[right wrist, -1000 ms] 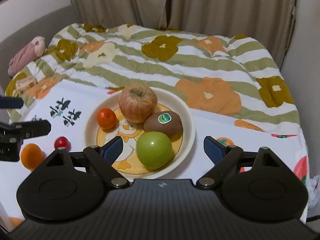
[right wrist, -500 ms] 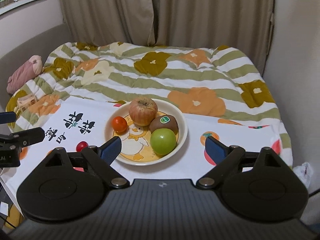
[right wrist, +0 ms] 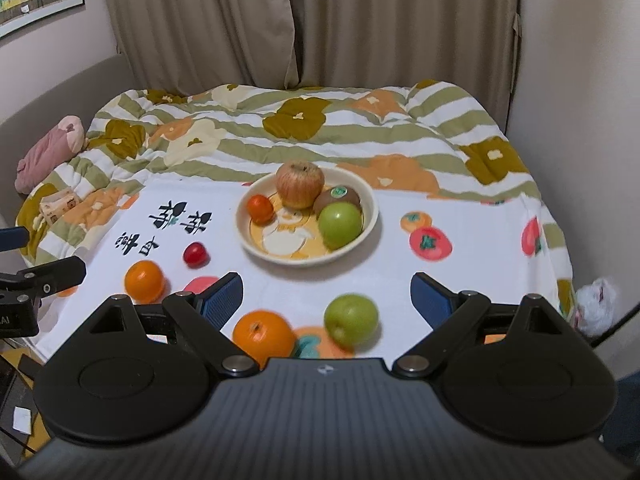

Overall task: Organize fruits
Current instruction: 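Withdraw both tools from the bowl back over the table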

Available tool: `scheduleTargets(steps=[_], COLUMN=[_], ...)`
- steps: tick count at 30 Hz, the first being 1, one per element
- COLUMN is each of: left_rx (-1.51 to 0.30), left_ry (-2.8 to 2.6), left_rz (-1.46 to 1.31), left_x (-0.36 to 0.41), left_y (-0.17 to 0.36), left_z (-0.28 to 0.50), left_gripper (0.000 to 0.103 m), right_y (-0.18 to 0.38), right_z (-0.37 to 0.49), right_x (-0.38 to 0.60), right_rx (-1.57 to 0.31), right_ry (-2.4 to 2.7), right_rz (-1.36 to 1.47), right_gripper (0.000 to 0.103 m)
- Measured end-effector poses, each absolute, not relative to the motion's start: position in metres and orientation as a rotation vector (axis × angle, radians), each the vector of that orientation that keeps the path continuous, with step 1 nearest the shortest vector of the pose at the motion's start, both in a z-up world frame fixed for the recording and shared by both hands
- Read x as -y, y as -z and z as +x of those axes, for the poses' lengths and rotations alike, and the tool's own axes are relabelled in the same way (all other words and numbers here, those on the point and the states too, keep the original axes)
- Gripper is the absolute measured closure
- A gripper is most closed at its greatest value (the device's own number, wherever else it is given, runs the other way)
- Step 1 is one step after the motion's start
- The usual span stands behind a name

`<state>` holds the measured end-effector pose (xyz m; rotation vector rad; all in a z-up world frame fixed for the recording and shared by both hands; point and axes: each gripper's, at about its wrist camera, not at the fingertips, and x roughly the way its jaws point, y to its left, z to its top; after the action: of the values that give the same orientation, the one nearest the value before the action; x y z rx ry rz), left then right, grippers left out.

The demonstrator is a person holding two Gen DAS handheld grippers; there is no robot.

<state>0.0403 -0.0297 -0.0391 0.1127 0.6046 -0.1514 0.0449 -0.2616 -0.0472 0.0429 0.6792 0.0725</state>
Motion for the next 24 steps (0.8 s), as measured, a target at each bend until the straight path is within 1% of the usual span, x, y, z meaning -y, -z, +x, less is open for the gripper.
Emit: scheduleTargets(steps=[10,13,17,19,24], left_rx=[-0.626,-0.648,-0.692,-0.711,-0.766], left_ry=[0.228,0.254,0.287,0.303,0.330], left_rz=[0.140,0.157,0.180,0.189,0.194], left_x=[0.020,0.020,0.024,0.026,0.032], left_y=[0.063,0.077,0.100,0.113,0.143], left_z=[0.017,0.017,0.022,0.025,0.035], left_gripper=[0.000,0.003,0.011,0.012,0.025], right_y=[0.071,0.084,0.104,0.114,0.138], right_z=[0.007,0.003,0.004,0.006,0.014], right_x=[0.241,0.235,0.229,0.226,0.216], right_rx=[-0.703,-0.716,-0.737,-0.744,-0.767], right_ry=[-0.019,-0.005,0.008,0.011,0.016], right_rz=[0.067,0.080,0.093,0.094,0.077], right_gripper=[0.000,0.000,0.000,0.000,0.004])
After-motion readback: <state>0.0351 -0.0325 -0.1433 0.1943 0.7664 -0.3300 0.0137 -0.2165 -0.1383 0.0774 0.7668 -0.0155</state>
